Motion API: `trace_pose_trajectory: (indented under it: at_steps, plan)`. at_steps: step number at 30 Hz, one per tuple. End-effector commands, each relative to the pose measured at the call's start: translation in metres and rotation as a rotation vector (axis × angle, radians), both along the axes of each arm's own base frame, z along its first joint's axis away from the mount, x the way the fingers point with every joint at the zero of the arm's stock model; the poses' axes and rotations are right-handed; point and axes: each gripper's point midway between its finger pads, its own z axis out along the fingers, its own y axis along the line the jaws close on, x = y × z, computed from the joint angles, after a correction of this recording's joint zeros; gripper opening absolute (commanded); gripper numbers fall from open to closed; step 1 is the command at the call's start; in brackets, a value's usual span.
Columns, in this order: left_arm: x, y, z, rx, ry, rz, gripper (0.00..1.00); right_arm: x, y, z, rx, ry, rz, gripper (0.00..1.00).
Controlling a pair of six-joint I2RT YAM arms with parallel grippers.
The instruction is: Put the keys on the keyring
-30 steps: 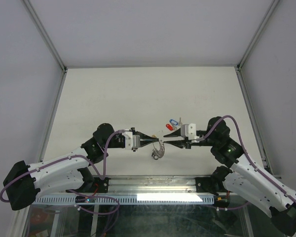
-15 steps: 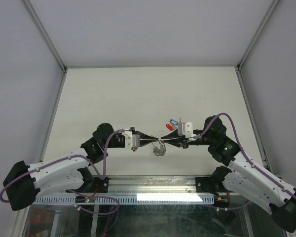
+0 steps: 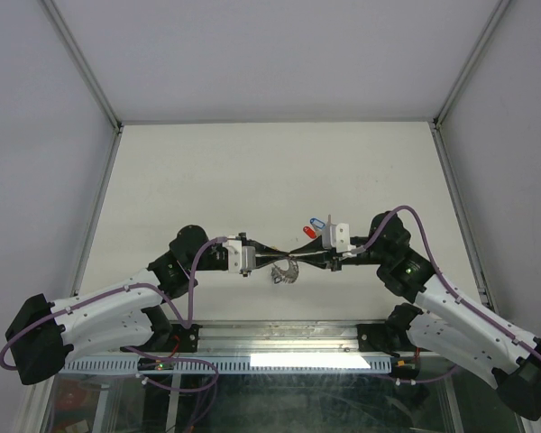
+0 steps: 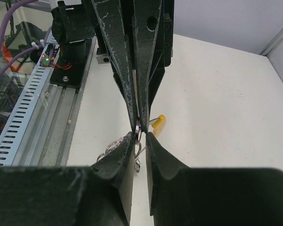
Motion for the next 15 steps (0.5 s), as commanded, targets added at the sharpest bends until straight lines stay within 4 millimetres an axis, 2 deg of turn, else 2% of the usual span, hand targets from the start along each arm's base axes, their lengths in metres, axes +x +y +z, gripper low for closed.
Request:
trace_pose_trajectory:
  at_steps: [1, 5, 10, 13, 15]
  plan:
    - [-0.005, -0.001, 0.030, -0.078, -0.063, -0.025, 0.00, 0.001, 0.004, 0.017, 0.055, -0.045, 0.007, 0.16]
    - [-0.006, 0.000, 0.030, -0.079, -0.063, -0.024, 0.00, 0.003, 0.003, 0.016, 0.047, -0.054, -0.004, 0.00]
    - [-0.004, 0.001, 0.028, -0.065, -0.052, -0.009, 0.01, 0.007, -0.004, 0.018, 0.013, -0.097, -0.042, 0.00]
    - [-0.001, 0.004, 0.027, -0.052, -0.037, 0.013, 0.20, 0.007, -0.011, 0.013, -0.065, -0.095, -0.059, 0.00]
    - [-0.001, 0.006, 0.027, -0.049, -0.035, 0.024, 0.27, 0.007, -0.016, 0.012, -0.116, -0.095, -0.067, 0.00]
